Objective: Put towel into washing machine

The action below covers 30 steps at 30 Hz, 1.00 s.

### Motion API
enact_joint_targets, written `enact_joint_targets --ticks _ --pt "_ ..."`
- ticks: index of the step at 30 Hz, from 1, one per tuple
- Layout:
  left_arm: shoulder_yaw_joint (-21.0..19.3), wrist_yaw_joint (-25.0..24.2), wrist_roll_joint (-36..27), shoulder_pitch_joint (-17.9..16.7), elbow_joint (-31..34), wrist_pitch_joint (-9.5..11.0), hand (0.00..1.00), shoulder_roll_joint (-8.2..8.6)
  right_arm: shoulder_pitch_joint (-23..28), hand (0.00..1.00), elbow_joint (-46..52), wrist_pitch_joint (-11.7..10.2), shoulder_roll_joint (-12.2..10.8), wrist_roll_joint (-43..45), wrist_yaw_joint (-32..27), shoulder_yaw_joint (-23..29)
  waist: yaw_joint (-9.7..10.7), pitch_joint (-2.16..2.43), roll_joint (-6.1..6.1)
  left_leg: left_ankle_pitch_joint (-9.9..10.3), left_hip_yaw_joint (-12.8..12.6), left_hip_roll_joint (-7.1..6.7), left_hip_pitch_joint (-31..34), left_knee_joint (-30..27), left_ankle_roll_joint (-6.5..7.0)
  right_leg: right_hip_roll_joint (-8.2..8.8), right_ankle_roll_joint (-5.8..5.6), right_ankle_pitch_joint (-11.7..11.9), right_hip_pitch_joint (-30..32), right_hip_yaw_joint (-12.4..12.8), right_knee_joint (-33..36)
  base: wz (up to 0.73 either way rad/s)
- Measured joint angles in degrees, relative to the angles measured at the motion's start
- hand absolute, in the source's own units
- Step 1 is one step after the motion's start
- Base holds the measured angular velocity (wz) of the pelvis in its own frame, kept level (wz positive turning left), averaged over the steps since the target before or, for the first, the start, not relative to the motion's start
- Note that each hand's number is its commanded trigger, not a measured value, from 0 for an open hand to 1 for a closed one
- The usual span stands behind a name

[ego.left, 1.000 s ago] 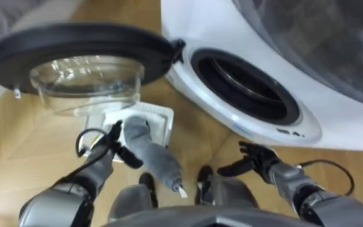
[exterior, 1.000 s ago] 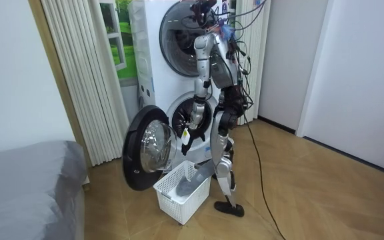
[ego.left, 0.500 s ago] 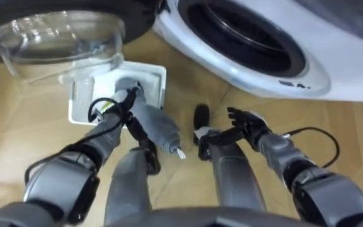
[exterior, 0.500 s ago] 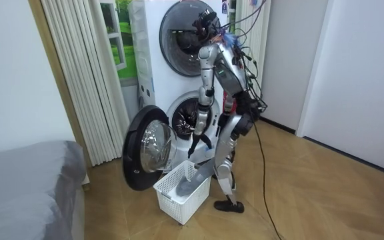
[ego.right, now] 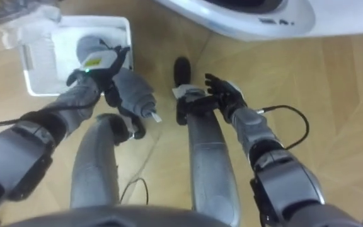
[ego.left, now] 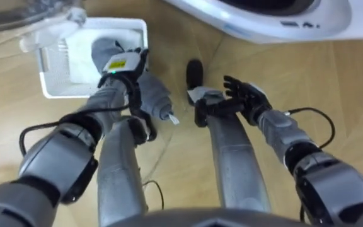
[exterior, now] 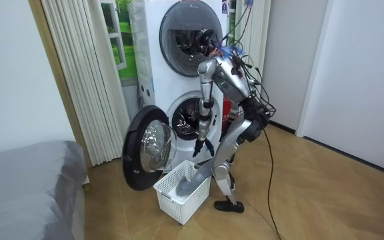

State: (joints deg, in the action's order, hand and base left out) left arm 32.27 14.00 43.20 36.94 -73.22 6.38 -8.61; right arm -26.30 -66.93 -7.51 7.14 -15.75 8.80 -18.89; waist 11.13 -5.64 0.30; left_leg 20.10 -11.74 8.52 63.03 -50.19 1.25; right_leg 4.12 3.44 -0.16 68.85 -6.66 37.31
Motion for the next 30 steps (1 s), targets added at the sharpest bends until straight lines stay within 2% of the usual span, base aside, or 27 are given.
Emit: enact_joint_targets --ticks 5,6,11,14,17,20,23,26,29,30 --pt "1.81 -0.02 0.23 1.17 -0.09 -0.10 0.00 -0.44 -1.92 0.00 0.16 -0.01 -0.01 0.33 -0.22 -0.71 0.42 -0.05 -0.06 0.92 0.16 0.70 3.36 -2.62 0.03 -0.10 0.17 -0.65 3.20 0.02 2.30 -0.03" --pt "1.88 -0.02 0.24 1.42 -0.09 -0.06 0.00 -0.82 -2.29 0.00 0.55 -0.13 0.02 0.22 -0.27 -0.85 1.06 -0.05 -0.07 1.15 0.32 0.59 4.18 -3.25 0.08 0.03 0.10 -1.30 4.33 0.15 3.51 0.08" --pt "4.22 0.85 0.22 2.52 -0.06 0.27 0.00 -2.29 -4.07 0.00 0.71 -1.18 0.08 -2.66 -0.60 -1.16 1.81 -0.13 -0.25 2.21 0.42 0.77 7.88 -6.20 0.38 0.79 0.32 -2.54 8.57 0.09 7.18 0.03" --pt "6.31 1.28 0.19 2.76 -0.12 0.34 0.00 -3.32 -4.72 0.00 0.92 -1.25 -0.07 -4.73 -0.50 -1.19 2.58 -0.30 -0.60 3.64 0.80 0.91 9.49 -8.98 0.33 0.87 0.35 -4.16 10.56 0.25 10.58 0.02" --pt "7.24 1.21 0.22 3.25 -0.14 0.50 0.00 -3.41 -5.15 0.00 0.91 -1.42 -0.05 -6.75 -0.48 -1.19 2.96 -0.37 -0.88 5.13 0.82 0.97 10.25 -11.30 0.39 0.91 0.18 -5.73 11.89 0.72 13.56 0.00" --pt "7.38 0.56 0.21 3.86 -0.12 0.67 0.00 -3.70 -5.33 0.00 2.61 -1.48 -0.06 -7.51 -0.24 -1.21 3.54 -0.41 -1.69 6.00 0.80 1.67 11.62 -13.00 0.58 1.07 0.03 -6.53 13.56 1.11 15.39 -0.02" --pt "8.59 -0.99 0.06 3.72 -0.12 0.61 0.00 -4.00 -6.07 0.00 2.54 -2.00 -0.08 -6.81 0.01 -1.19 4.43 -0.53 -2.26 6.38 0.87 1.70 12.46 -13.81 0.61 1.77 0.24 -7.13 14.40 0.52 16.46 0.05" --pt "10.94 -4.29 -0.92 3.52 -0.25 0.56 0.00 -3.91 -6.35 0.00 2.25 -1.99 -0.08 -5.77 0.05 -1.20 4.87 -0.56 -2.58 6.45 1.25 1.79 12.82 -14.03 0.53 1.92 0.33 -7.51 14.41 -0.06 16.55 0.06" --pt "11.27 -8.79 -3.16 3.53 -1.33 0.01 0.00 -3.90 -6.57 0.00 2.34 -1.98 -0.19 -6.09 0.16 -1.12 5.84 -0.55 -2.63 6.77 1.64 1.95 13.50 -14.60 0.53 2.12 0.42 -7.90 14.82 -0.52 16.79 0.02" --pt "11.26 -10.33 -3.35 3.81 -1.85 -0.08 0.16 -3.81 -6.87 0.00 2.01 -1.94 -0.21 -6.09 0.19 -1.11 5.98 -0.55 -2.71 6.77 1.59 1.94 13.56 -14.61 0.54 2.10 0.42 -7.90 14.93 -0.45 16.79 0.00"
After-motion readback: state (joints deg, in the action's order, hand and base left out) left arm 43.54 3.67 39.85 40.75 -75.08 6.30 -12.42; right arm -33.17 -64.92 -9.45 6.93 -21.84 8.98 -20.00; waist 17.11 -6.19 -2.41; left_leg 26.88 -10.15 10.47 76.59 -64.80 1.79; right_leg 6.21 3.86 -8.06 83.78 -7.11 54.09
